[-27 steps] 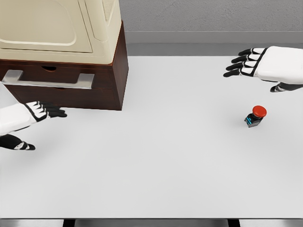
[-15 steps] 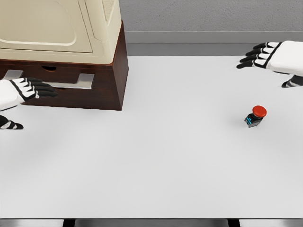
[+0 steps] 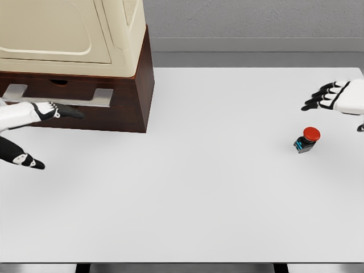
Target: Open the cabinet drawer with left arm, and place a switch into the drawer with right arm
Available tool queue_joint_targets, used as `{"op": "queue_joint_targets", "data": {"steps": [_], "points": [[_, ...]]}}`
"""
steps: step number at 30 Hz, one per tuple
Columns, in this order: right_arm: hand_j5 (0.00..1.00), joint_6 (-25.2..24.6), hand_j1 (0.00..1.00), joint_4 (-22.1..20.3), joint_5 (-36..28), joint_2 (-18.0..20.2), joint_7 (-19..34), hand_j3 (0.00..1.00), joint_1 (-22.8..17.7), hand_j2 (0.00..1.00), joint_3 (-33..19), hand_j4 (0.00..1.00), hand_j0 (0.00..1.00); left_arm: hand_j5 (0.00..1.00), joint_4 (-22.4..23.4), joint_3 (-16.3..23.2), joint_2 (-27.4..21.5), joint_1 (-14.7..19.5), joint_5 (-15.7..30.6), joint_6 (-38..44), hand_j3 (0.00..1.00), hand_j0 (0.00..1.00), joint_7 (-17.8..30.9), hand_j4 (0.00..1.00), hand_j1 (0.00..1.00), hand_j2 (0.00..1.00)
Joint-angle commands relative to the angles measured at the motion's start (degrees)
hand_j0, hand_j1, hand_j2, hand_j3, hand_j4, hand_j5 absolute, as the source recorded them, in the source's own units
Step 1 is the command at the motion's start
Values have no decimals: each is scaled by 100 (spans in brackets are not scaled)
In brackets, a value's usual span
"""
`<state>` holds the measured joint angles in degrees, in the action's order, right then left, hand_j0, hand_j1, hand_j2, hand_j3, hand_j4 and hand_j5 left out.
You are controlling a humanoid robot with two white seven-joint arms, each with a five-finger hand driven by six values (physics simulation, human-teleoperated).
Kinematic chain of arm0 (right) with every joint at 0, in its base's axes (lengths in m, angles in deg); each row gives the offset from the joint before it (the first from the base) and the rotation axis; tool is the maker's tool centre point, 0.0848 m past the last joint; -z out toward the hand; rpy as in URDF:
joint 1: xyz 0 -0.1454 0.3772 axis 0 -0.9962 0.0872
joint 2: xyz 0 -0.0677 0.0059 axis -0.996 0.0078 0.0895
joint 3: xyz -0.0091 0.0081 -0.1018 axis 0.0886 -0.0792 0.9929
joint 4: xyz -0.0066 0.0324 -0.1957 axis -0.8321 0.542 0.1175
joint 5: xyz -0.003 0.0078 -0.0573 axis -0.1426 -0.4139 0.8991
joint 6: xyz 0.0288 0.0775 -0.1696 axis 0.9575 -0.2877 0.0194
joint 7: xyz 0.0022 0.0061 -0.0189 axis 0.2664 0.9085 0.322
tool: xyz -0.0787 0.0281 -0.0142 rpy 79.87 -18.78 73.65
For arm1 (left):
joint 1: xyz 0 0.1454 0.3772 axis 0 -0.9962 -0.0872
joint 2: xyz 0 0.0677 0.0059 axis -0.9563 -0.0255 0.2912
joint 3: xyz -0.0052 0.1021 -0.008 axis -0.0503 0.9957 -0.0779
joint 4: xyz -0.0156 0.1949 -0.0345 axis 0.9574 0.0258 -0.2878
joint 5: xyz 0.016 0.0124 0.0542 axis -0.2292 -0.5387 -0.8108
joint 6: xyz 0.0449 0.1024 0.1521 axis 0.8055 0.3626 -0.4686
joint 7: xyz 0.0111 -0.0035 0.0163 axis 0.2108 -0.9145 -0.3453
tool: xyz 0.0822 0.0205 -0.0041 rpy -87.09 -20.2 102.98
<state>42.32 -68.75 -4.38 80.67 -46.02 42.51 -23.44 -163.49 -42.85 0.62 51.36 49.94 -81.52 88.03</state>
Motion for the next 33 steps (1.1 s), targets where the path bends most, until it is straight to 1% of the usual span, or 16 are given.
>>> {"op": "queue_joint_targets", "data": {"steps": [1, 4, 6, 9, 10, 11, 12, 15, 17, 19, 23, 27, 28, 30, 31, 33], "points": [[100, -16, 100, -22, -20, 75, -3, 100, 0, 100, 29, 100, 100, 100, 0, 105, -6, 18, 385, 12, 100, 100, 103, 100, 100, 100], [100, -16, 100, -31, -20, 31, -3, 100, -193, 100, 99, 100, 100, 98, 0, 79, -33, 194, 412, 12, 98, 98, 50, 98, 98, 98], [100, -16, 100, -22, -20, -4, -3, 100, -185, 100, 99, 100, 100, 98, 0, 70, 11, 264, 420, 523, 98, 98, 50, 98, 98, 98], [100, -16, 100, -22, -20, -92, -3, 100, -150, 100, 90, 100, 100, 99, 0, 70, 20, 273, 737, 972, 99, 99, 50, 99, 99, 99], [100, -16, 100, -22, -20, -153, -3, 100, -141, 100, 90, 100, 100, 99, 0, 70, 29, 369, 894, 1357, 99, 99, 68, 99, 99, 99], [100, -16, 100, -13, -11, -241, -3, 100, -141, 100, 99, 100, 100, 99, 0, 70, 107, 457, 965, 1727, 99, 99, 77, 99, 99, 99], [100, -16, 100, -5, -2, -303, -3, 100, -149, 100, 108, 100, 100, 100, 0, 70, 187, 493, 965, 1903, 100, 100, 77, 100, 100, 100], [100, -16, 100, 4, 42, -329, -3, 100, -149, 100, 213, 100, 100, 100, 0, 70, 266, 510, 1009, 2229, 100, 100, 68, 100, 100, 100], [100, -16, 100, 4, 209, -417, -3, 100, -141, 100, 310, 100, 100, 100, 0, 70, 266, 519, 1009, 2246, 100, 100, 68, 100, 100, 100], [100, -16, 100, 13, 218, -435, -3, 100, -149, 100, 319, 100, 100, 100, 8, 70, 275, 519, 992, 2273, 100, 100, 59, 100, 100, 100], [100, -16, 100, 171, 226, -479, -3, 100, -141, 100, 451, 100, 100, 100, 17, 70, 310, 519, 561, 2334, 100, 100, 42, 100, 100, 100], [100, -16, 100, 180, 227, -496, -3, 100, -114, 100, 451, 100, 100, 100, 17, 61, 363, 589, 43, 2360, 100, 100, 42, 100, 100, 100], [100, -16, 100, 180, 227, -549, -3, 100, -114, 100, 451, 100, 100, 100, 17, 61, 372, 607, 25, 2466, 100, 100, 50, 100, 100, 100], [100, -16, 100, 180, 227, -575, -3, 100, -79, 100, 451, 100, 100, 100, 17, 52, 451, 624, -204, 2642, 100, 100, 42, 100, 100, 100], [100, -16, 100, 180, 227, -584, -3, 100, -79, 100, 451, 100, 100, 100, 17, 52, 451, 624, -212, 2686, 100, 100, 42, 100, 100, 100], [100, -16, 100, 391, 227, -646, -3, 100, -62, 100, 451, 100, 100, 100, 35, 52, 451, 624, -221, 2712, 100, 100, 42, 100, 100, 100]]}}
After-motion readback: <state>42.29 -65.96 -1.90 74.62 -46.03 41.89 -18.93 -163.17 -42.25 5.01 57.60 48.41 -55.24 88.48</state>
